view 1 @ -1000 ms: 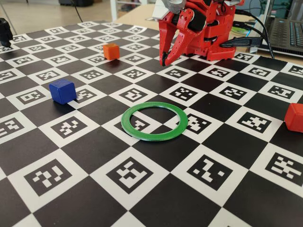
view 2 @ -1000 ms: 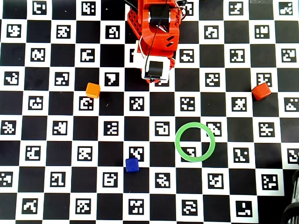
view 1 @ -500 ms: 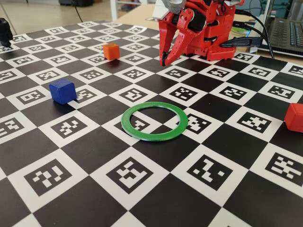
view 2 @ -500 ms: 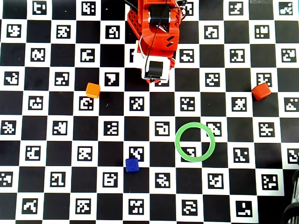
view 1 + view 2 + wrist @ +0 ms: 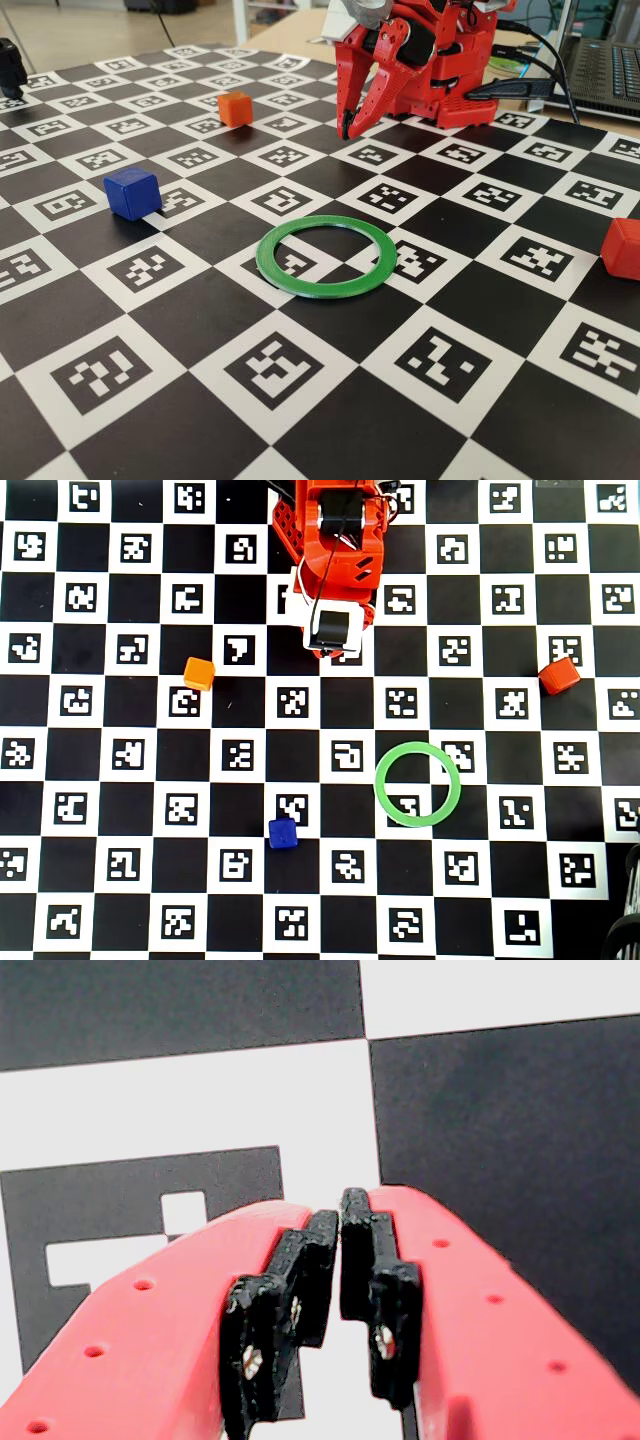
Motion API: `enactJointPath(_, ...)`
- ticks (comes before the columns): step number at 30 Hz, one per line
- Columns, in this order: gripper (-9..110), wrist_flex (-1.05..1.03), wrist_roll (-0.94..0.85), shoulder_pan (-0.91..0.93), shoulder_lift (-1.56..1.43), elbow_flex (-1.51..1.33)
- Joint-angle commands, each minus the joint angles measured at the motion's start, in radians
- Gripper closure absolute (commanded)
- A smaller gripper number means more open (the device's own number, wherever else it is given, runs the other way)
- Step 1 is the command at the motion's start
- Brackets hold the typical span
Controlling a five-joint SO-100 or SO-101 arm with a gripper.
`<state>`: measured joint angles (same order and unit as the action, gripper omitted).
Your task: Grab the red cube then put it in the green circle then put the blue cube on top and finally the orange cube on top
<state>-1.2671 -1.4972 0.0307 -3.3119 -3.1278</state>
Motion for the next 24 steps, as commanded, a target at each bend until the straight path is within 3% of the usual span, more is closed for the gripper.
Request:
enactJointPath(1, 107, -0.103, -0.006, 0.006, -0.048, -0.041)
enactJointPath(12, 107, -0.041, 0.063, -0.005, 0.012, 0.017)
enactJointPath(17, 107, -0.046, 0.285, -0.021, 0.238, 0.344)
enactJointPath(24, 107, -0.264, 0.568, -0.029, 0.575, 0.890)
